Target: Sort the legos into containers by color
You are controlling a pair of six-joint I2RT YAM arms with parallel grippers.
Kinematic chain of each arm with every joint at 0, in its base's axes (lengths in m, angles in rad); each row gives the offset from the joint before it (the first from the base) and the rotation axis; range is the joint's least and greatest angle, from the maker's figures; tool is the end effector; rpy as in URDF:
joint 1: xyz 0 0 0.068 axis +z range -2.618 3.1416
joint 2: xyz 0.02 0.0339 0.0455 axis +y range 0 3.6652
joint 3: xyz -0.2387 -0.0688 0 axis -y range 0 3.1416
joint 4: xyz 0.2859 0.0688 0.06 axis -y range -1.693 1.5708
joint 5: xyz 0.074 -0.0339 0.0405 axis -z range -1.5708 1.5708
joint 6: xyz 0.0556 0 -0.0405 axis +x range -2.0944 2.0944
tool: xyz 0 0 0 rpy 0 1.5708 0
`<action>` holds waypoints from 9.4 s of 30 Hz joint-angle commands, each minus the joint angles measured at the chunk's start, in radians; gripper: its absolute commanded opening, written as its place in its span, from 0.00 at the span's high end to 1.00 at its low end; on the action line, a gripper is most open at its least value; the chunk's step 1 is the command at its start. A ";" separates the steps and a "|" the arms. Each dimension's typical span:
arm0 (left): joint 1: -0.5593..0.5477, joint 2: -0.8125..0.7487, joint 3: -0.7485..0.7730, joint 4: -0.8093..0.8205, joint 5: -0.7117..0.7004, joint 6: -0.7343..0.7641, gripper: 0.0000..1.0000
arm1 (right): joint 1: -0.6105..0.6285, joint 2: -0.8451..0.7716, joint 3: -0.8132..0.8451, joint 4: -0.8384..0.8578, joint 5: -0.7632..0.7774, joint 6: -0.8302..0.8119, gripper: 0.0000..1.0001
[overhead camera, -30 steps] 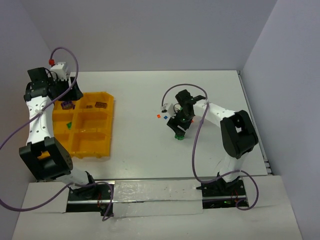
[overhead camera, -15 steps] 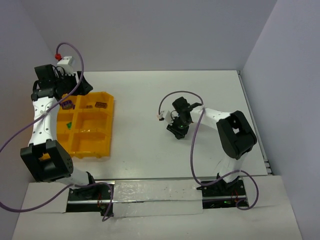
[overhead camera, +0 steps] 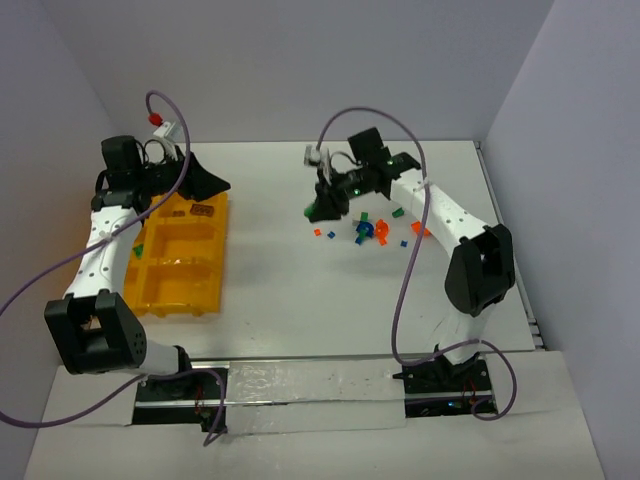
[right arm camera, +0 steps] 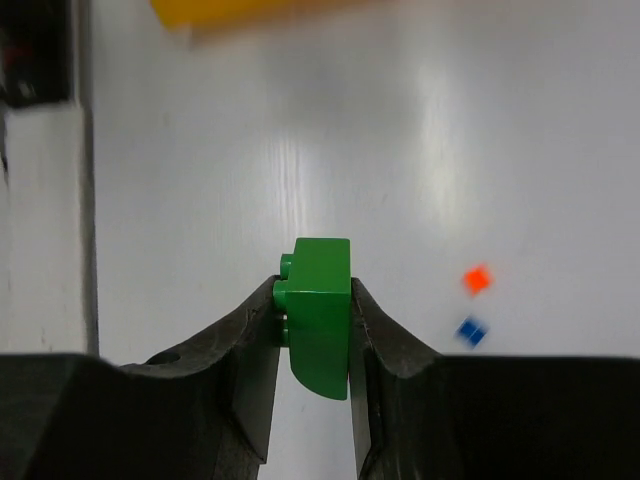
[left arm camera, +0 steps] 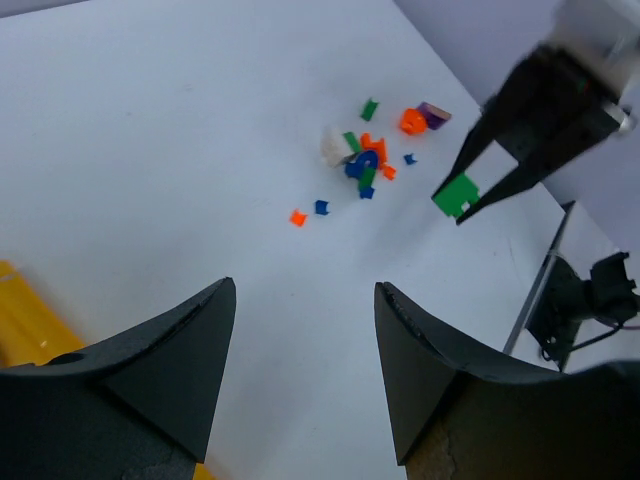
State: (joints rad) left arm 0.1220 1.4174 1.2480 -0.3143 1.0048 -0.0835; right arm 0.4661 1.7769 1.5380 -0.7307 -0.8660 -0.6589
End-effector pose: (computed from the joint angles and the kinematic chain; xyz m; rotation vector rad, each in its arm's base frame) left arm 0.3703 -0.0019 0.3121 0.4202 1.8986 -0.9923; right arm 0.3589 0.2280 0.2471 -1.5018 1.7656 0.9873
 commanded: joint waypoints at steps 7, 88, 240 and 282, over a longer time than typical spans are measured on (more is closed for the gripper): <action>-0.106 -0.080 -0.003 0.247 -0.280 -0.164 0.30 | -0.020 0.172 0.267 0.590 0.023 1.164 1.00; -0.184 -0.022 0.016 0.068 -0.421 -0.012 1.00 | -0.273 0.098 0.231 0.525 0.370 1.556 0.00; -0.412 0.489 0.682 -0.060 -0.124 -0.320 0.24 | 0.118 0.098 0.410 0.295 0.496 0.346 1.00; 0.219 0.282 0.484 -0.280 -0.410 0.099 1.00 | -0.079 -0.050 0.096 0.293 0.572 0.404 0.00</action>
State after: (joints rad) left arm 0.3072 1.7956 1.7654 -0.5322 0.7068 -0.1446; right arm 0.4683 1.7929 1.6699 -0.4366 -0.3036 -0.2830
